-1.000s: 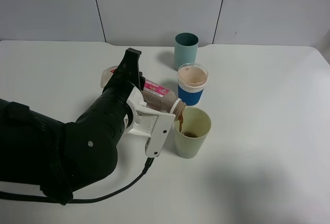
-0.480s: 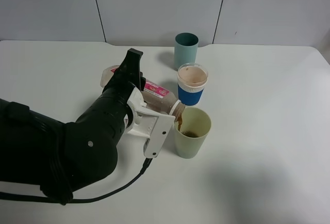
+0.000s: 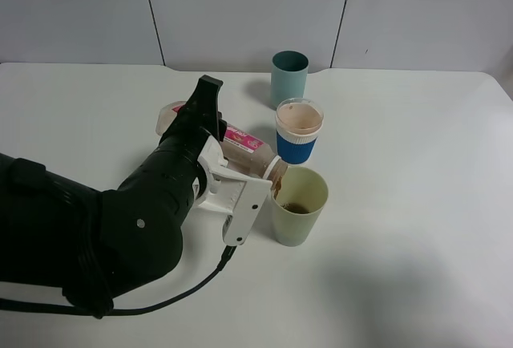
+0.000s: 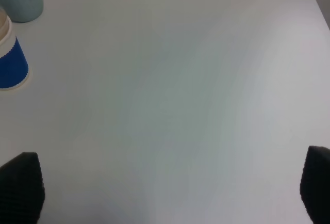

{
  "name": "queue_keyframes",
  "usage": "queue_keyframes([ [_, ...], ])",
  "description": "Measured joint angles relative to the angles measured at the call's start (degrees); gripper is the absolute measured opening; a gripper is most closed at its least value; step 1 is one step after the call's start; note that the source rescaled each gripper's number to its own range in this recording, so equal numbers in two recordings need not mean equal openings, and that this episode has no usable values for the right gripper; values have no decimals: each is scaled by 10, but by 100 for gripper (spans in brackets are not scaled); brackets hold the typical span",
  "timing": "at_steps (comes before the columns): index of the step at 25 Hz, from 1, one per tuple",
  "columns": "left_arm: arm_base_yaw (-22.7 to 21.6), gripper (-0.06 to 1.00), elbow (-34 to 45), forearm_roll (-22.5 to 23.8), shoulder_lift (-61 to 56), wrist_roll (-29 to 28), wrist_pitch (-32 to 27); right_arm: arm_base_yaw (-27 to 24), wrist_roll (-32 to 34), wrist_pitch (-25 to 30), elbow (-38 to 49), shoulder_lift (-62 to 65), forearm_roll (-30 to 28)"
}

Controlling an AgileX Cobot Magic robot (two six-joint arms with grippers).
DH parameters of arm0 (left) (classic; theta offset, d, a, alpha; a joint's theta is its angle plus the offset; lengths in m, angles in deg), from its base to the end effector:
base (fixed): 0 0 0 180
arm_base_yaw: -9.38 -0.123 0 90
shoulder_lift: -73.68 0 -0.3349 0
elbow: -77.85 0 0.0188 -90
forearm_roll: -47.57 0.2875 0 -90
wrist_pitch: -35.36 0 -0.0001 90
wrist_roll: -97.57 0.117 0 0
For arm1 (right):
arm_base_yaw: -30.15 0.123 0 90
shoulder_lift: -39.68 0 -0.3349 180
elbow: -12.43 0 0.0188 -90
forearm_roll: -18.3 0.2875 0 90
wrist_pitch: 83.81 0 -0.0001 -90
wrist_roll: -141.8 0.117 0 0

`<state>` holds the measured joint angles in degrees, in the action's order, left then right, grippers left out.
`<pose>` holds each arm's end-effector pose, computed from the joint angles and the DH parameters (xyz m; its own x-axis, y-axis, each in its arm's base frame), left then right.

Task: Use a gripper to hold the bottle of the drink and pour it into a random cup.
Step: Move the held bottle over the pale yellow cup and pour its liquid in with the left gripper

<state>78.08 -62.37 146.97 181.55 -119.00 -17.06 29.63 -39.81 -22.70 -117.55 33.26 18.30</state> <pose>0.2028 -0.2681 0.1568 0.2613 0.9279 0.2660 0.3814 -0.3524 0.8546 0.0001 0.0000 0.2808 -0.4626 -0.0239 -0.8863 -0.0039 0.9997 -0.0249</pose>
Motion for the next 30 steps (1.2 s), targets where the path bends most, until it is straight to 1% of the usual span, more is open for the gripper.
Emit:
queue_keyframes([
  [11,0,5,0,0,0,1,0,0,0,0,0,0,0],
  [20,0,5,-19,2,0,1,0,0,0,0,0,0,0],
  [26,18,5,-19,2,0,1,-1,0,0,0,0,0,0],
  [30,19,5,-19,2,0,5,-2,0,0,0,0,0,0],
])
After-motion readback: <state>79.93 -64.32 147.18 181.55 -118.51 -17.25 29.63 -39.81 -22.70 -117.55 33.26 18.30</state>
